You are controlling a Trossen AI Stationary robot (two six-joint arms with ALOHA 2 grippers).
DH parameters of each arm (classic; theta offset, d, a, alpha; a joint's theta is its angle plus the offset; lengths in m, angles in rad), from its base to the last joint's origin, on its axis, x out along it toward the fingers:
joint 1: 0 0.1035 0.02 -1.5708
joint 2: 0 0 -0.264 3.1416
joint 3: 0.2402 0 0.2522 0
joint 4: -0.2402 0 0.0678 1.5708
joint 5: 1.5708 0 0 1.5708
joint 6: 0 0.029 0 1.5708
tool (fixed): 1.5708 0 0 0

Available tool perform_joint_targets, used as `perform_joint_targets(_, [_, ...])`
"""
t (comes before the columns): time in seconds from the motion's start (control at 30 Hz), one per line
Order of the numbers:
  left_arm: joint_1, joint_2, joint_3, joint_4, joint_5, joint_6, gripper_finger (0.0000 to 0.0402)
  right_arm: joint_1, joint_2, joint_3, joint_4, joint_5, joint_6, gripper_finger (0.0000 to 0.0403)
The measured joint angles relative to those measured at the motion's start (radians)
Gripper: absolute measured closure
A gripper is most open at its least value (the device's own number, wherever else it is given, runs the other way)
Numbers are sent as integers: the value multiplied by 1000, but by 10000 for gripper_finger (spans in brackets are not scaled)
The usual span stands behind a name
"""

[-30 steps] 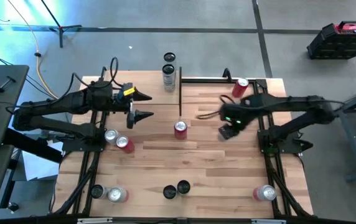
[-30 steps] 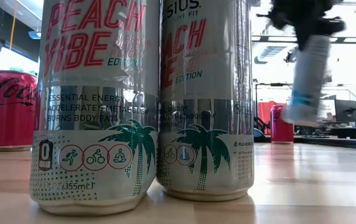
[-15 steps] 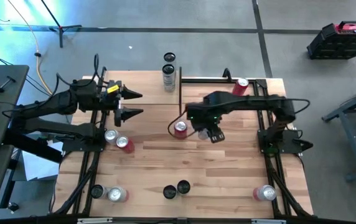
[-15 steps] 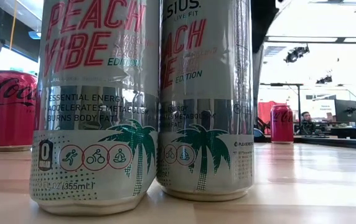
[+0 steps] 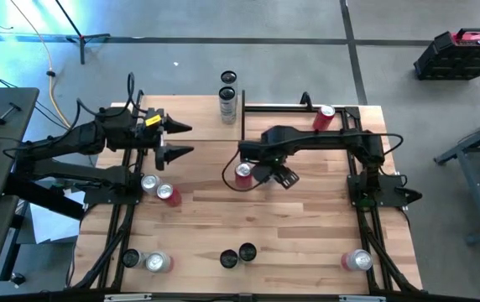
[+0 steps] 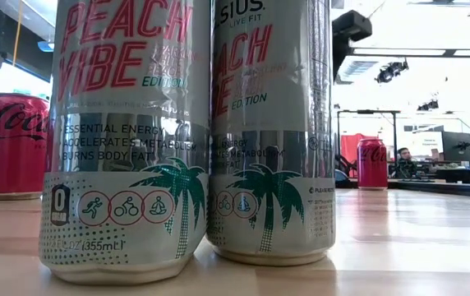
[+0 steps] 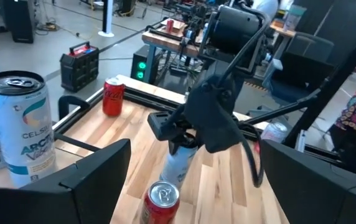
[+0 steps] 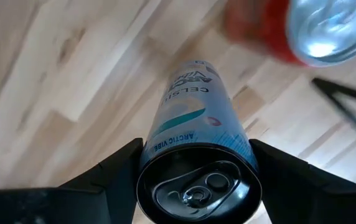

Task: Place canned beverage on shelf
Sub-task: Put the blue soda can on the shelf aligned with the other blue soda cans

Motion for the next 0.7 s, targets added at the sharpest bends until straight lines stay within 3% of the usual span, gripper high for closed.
perform_joint_targets(0.3, [0, 0, 0, 17, -33, 19, 53, -10, 0, -49, 36, 0, -75, 136])
perform_joint_targets(0.7, [0, 0, 0, 26, -50, 46, 53, -2, -8, -37, 58, 26, 16, 94])
